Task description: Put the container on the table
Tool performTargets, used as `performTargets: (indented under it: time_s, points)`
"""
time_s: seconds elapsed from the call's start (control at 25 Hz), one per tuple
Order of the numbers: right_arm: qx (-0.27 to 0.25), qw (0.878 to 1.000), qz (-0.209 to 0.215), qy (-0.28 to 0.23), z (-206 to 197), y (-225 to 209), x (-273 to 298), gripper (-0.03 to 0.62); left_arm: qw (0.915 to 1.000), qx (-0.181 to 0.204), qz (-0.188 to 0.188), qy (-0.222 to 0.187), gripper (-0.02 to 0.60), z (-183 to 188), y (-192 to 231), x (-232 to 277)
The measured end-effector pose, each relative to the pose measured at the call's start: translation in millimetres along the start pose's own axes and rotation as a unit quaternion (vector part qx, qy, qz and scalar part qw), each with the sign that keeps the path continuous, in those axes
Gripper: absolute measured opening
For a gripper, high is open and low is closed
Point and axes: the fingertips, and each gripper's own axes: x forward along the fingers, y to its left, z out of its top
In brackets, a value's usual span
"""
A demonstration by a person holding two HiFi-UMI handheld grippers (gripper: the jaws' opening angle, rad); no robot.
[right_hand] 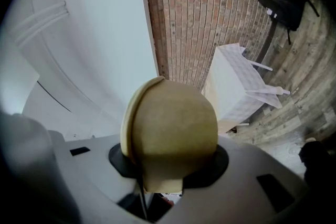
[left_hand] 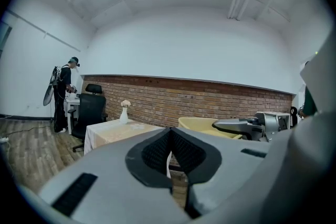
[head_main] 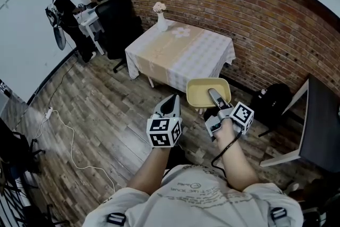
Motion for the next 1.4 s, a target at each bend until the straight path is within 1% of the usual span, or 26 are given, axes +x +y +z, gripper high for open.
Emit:
performTargets:
  time_s: [0.16, 0.4, 0.64, 0.8, 1.12, 1.28, 1.4]
  points:
    - [-0.005, 1.0, 0.004, -0.002, 10.6, -1.8, 21.2, 0.15, 1.0, 0.001, -0.003, -0.006, 0.005, 5.1, 11.0, 21.5]
    - [-0.008, 1.0, -0.005, -0.004, 27.1, -7.6, 65.5, 0.15, 0.9999, -0.001, -0.011, -0.006, 0.005, 17.1, 35.2, 63.2]
    - [-0.011, 1.0, -0.003, -0.01, 38.6, -21.7, 87.8, 0.15, 0.9998, -0.004, -0.018, -0.007, 0.005, 13.6, 49.5, 92.7]
    - [-0.01, 1.0, -0.007, -0.012, 45.9, -35.2, 101.1, 0.15, 0.9998, -0.004, -0.016, -0.005, 0.005, 7.2, 60.1, 107.5]
    - [-0.008, 1.0, -0.02, -0.002, 50.9, -57.7, 163.0, 0.151, 0.9999, -0.009, -0.005, 0.01, 0.005, 1.4, 109.8, 151.8]
    - [-0.018, 1.0, -0.023, 0.002, 56.5, -62.6, 192.6, 0.151, 0.9997, -0.015, -0.006, 0.017, 0.005, 1.1, 131.1, 178.3]
    - [-0.015, 1.0, -0.024, -0.001, 64.0, -67.0, 220.9, 0.152, 0.9996, -0.015, -0.009, 0.02, 0.005, 3.2, 146.8, 201.0]
